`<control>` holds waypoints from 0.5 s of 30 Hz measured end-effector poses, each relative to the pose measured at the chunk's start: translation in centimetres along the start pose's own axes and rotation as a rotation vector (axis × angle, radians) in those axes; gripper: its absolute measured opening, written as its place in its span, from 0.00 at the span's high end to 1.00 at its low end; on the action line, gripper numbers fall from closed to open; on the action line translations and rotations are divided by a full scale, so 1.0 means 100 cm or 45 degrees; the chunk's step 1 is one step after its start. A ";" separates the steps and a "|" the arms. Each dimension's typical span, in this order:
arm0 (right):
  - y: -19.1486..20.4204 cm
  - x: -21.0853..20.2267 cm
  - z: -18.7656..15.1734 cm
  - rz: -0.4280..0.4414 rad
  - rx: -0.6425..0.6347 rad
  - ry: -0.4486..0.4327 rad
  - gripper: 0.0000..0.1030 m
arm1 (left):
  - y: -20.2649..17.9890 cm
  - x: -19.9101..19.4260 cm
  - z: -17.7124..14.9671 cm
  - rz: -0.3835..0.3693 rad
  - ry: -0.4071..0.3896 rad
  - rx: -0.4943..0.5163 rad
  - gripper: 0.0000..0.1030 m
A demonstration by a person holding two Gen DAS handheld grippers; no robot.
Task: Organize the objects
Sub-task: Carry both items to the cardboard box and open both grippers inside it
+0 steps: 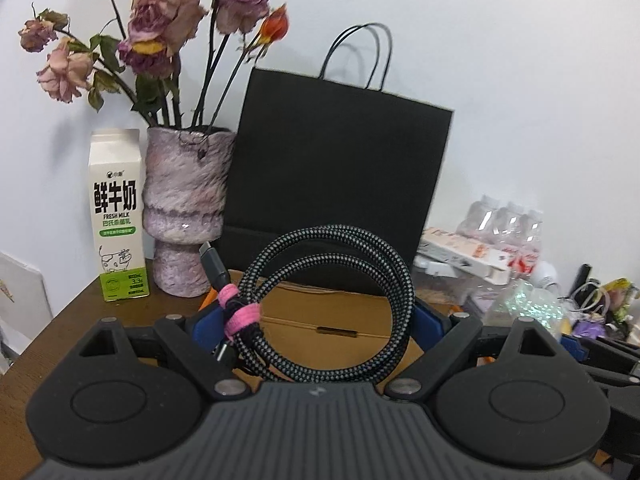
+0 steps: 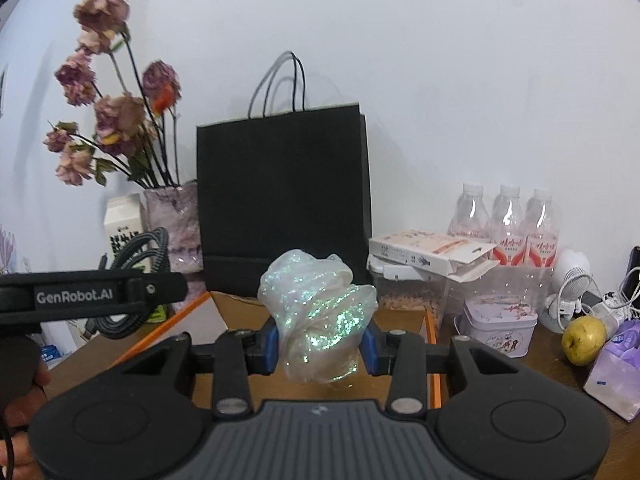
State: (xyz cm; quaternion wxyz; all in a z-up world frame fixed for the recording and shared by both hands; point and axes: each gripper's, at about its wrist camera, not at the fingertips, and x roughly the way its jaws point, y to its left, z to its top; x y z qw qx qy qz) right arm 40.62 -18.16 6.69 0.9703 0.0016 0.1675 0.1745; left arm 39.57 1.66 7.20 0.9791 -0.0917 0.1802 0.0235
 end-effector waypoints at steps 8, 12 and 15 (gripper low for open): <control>-0.014 0.032 -0.015 -0.022 0.042 0.070 0.63 | 0.008 0.038 -0.014 0.053 0.079 0.046 0.11; -0.017 0.043 -0.024 -0.027 0.048 0.086 0.63 | 0.010 0.048 -0.021 0.063 0.105 0.058 0.11; -0.018 0.049 -0.029 -0.038 0.042 0.108 0.63 | 0.009 0.052 -0.024 0.066 0.109 0.074 0.11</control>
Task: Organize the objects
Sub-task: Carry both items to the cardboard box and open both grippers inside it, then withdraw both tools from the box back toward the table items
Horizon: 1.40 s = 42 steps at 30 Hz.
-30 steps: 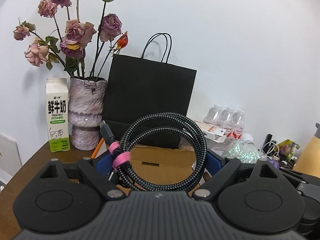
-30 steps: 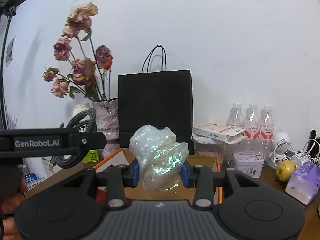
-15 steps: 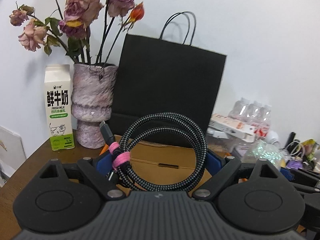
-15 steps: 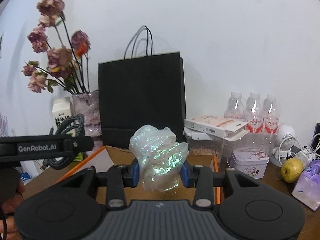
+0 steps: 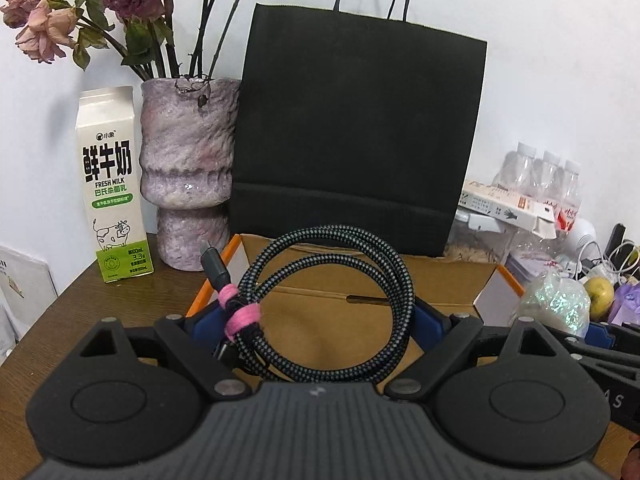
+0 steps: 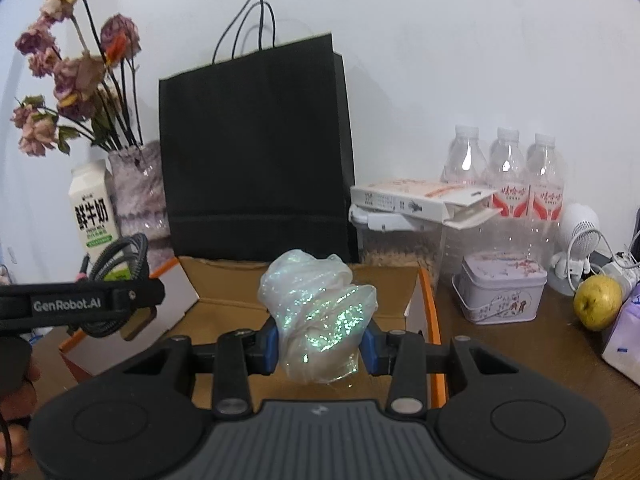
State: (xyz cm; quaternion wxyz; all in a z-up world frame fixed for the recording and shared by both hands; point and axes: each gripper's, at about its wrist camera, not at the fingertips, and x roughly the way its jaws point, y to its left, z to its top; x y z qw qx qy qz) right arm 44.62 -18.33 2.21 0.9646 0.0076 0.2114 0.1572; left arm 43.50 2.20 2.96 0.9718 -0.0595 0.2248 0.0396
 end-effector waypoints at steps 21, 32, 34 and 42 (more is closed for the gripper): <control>0.006 0.007 -0.006 -0.108 -0.049 0.013 0.01 | 0.000 -0.006 0.000 -0.051 -0.024 -0.046 0.00; 0.006 0.001 -0.003 -0.099 -0.033 0.021 0.00 | -0.001 -0.015 0.002 -0.028 -0.033 -0.030 0.00; 0.006 -0.002 -0.002 -0.094 -0.028 0.021 0.00 | -0.001 -0.019 0.002 -0.027 -0.044 -0.021 0.00; 0.006 -0.020 0.003 -0.097 -0.016 -0.011 0.00 | 0.000 -0.037 0.006 -0.007 -0.076 -0.008 0.00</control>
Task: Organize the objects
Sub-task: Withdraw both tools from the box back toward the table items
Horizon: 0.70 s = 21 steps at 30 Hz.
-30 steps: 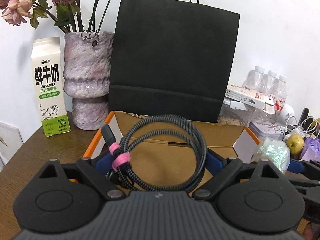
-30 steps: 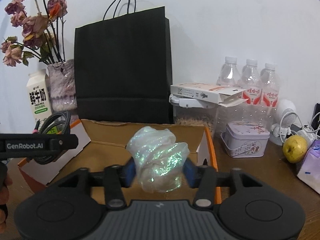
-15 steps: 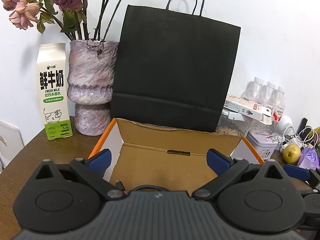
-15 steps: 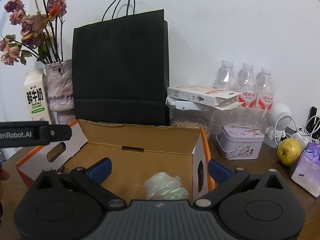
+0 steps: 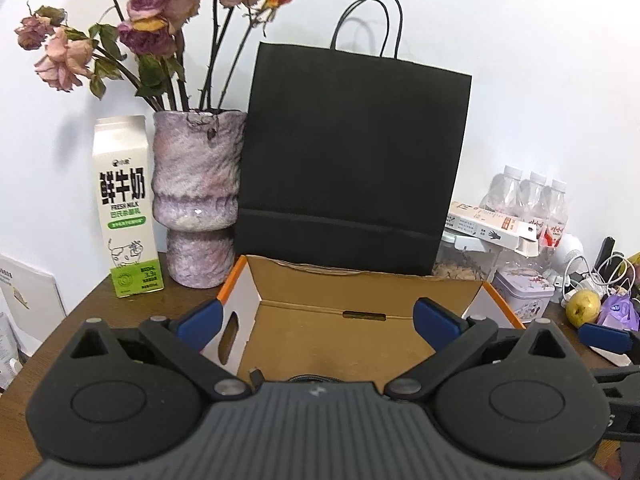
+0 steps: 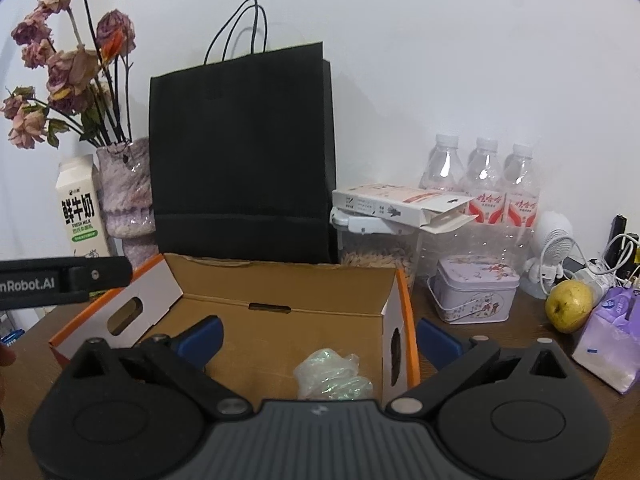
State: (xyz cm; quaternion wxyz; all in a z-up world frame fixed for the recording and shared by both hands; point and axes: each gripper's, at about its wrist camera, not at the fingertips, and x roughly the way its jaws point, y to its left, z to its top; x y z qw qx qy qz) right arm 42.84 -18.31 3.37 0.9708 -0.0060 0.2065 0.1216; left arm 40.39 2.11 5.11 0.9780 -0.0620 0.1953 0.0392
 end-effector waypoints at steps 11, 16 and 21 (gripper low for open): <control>-0.005 -0.031 0.001 0.006 0.007 -0.042 0.00 | 0.012 -0.037 0.004 -0.001 -0.052 -0.014 0.00; -0.004 -0.047 -0.001 0.009 -0.005 -0.060 0.00 | 0.016 -0.056 0.003 0.000 -0.079 -0.018 0.00; -0.006 -0.063 -0.004 0.005 -0.009 -0.076 0.00 | 0.019 -0.077 0.001 -0.011 -0.107 -0.022 0.00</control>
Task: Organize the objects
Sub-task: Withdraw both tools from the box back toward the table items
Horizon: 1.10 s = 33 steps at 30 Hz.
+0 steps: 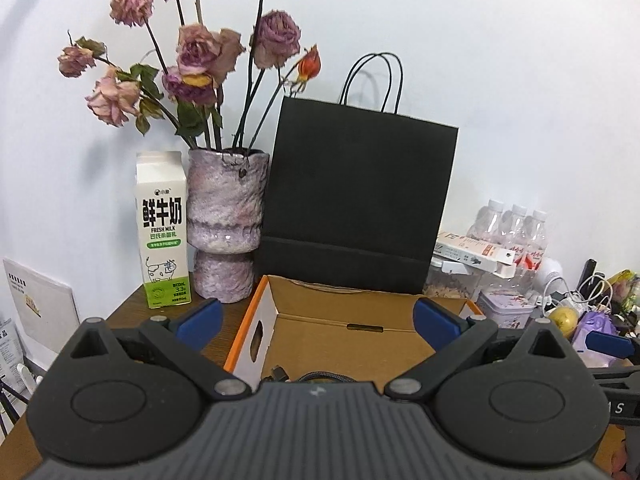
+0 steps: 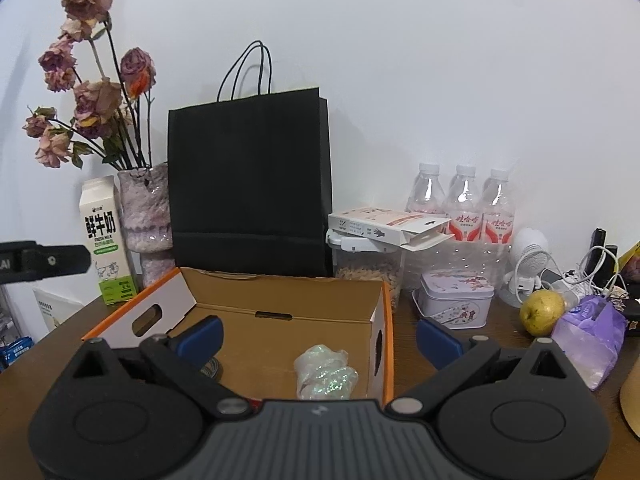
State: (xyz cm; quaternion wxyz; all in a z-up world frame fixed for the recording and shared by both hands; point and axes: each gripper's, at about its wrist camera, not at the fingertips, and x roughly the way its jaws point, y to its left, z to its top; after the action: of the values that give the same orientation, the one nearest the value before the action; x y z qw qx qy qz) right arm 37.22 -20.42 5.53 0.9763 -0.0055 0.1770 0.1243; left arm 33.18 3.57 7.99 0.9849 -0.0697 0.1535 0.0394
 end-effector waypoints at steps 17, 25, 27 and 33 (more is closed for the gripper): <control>0.008 -0.062 -0.011 0.007 -0.037 -0.040 0.00 | 0.002 -0.061 -0.011 -0.014 -0.005 0.011 0.00; 0.017 -0.090 -0.015 0.012 -0.060 -0.044 0.00 | -0.005 -0.087 -0.016 -0.033 0.009 0.063 0.00; 0.019 -0.096 -0.016 0.012 -0.069 -0.044 0.00 | -0.007 -0.093 -0.018 -0.039 0.010 0.074 0.00; 0.024 -0.120 -0.021 0.016 -0.081 -0.045 0.00 | -0.008 -0.116 -0.020 -0.049 0.006 0.081 0.00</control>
State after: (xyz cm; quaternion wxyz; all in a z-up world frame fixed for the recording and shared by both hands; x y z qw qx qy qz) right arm 25.01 -21.11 7.79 0.9779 -0.0330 0.1555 0.1361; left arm 21.62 1.87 9.75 0.9868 -0.0413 0.1557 0.0152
